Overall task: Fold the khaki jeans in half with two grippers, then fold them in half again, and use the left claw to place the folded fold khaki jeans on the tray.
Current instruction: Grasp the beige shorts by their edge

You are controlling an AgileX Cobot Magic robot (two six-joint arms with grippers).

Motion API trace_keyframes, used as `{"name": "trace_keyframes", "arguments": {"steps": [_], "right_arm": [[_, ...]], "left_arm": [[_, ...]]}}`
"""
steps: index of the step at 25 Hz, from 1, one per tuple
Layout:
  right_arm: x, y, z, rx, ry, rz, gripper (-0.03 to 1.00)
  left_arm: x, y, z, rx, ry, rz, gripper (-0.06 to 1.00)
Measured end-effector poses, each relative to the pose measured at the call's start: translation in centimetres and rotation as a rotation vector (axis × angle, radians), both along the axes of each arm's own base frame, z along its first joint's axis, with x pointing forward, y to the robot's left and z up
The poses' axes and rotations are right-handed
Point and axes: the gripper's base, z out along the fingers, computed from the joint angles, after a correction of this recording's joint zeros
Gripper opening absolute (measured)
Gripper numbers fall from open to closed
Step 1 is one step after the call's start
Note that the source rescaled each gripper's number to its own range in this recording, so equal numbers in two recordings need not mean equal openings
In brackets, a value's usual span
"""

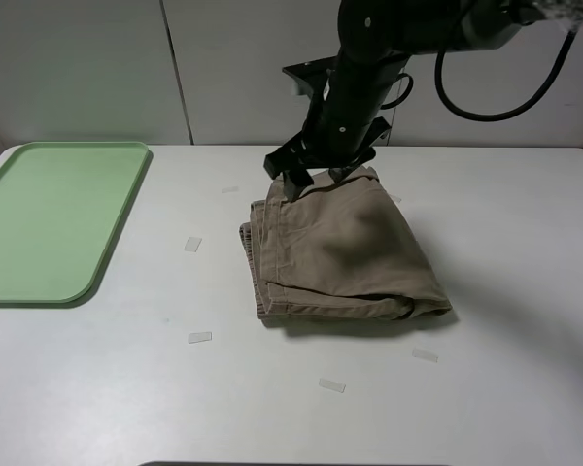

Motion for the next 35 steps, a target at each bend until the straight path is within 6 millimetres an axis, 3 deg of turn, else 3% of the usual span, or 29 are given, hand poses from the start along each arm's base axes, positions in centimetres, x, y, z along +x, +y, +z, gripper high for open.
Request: {"name": "trace_keyframes", "arguments": {"steps": [7, 10, 13, 21, 26, 30, 35], "right_arm": [[3.4, -8.6, 1.3, -0.159, -0.073, -0.096, 0.78], [3.2, -12.1, 2.1, -0.162, -0.120, -0.154, 0.83], [1.7, -14.8, 3.5, -0.129, -0.198, -0.199, 0.87], [-5.2, -23.0, 7.2, -0.114, -0.339, -0.340, 0.93], [-10.4, -26.9, 8.9, -0.147, -0.408, -0.459, 0.96], [-14.3, -27.9, 10.4, -0.140, -0.501, -0.532, 0.96], [-19.3, -26.9, 12.9, -0.100, -0.654, -0.548, 0.96]], "left_arm": [[0.0, 0.0, 0.0, 0.000, 0.000, 0.000, 0.78], [0.0, 0.0, 0.0, 0.000, 0.000, 0.000, 0.78], [0.0, 0.0, 0.0, 0.000, 0.000, 0.000, 0.78], [0.0, 0.0, 0.0, 0.000, 0.000, 0.000, 0.78], [0.0, 0.0, 0.0, 0.000, 0.000, 0.000, 0.78], [0.0, 0.0, 0.0, 0.000, 0.000, 0.000, 0.78], [0.0, 0.0, 0.0, 0.000, 0.000, 0.000, 0.78]]}}
